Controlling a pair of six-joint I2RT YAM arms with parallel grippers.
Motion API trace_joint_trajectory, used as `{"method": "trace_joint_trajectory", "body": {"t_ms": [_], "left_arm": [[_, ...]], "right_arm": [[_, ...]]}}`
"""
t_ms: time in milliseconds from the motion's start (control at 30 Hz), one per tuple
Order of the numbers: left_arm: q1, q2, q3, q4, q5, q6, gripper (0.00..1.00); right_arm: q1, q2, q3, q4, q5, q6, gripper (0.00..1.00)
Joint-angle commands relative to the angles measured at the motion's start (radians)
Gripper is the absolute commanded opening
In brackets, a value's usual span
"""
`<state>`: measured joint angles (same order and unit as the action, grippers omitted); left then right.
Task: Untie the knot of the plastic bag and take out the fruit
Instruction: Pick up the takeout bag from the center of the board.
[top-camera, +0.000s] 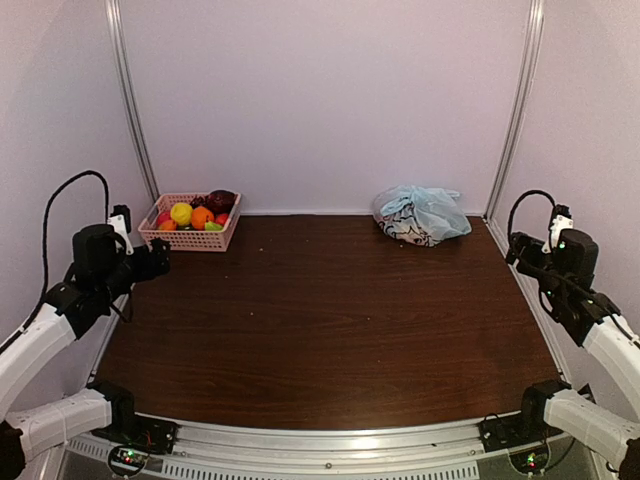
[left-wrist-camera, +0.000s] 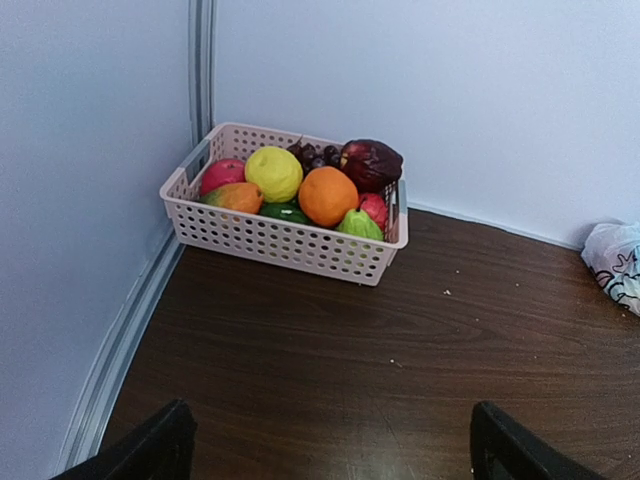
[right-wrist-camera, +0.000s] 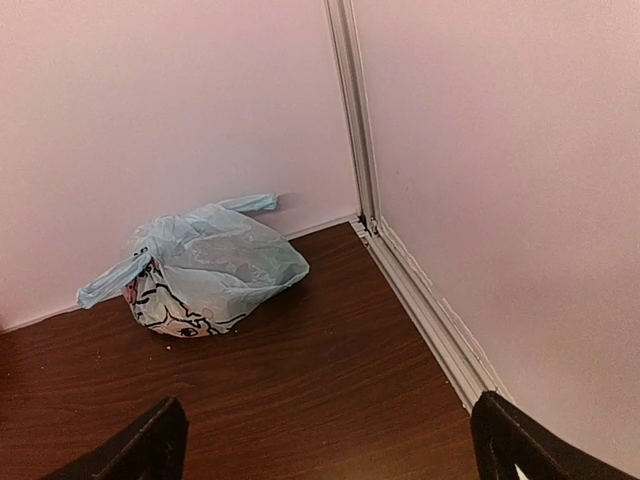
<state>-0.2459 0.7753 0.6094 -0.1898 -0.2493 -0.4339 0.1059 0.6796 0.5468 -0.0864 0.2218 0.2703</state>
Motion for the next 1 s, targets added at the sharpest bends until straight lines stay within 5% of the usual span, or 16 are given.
{"method": "trace_joint_trajectory", "body": {"t_ms": [0, 267, 567, 833, 967], "left_arm": [[0.0, -0.013, 0.014, -0.04, -0.033, -0.04, 0.97], [0.0, 0.05, 0.199, -0.215, 0.035, -0.008, 0.97], [0.002, 0.233, 0.521, -0.287, 0.274, 0.217, 0.97], [0.078, 0.257, 0.418, -0.11, 0.376, 0.249, 0.98], [0.099, 0.23, 0.389, -0.145, 0.201, 0.264, 0.97]], "right_arm": [[0.002, -0.005, 0.021, -0.001, -0.015, 0.024, 0.99], [0.002, 0.007, 0.043, 0.012, 0.003, 0.024, 0.99], [0.003, 0.193, 0.177, -0.062, -0.066, -0.013, 0.99], [0.006, 0.553, 0.395, -0.106, -0.181, -0.007, 0.99], [0.007, 0.741, 0.504, -0.09, -0.187, 0.015, 0.99]]}}
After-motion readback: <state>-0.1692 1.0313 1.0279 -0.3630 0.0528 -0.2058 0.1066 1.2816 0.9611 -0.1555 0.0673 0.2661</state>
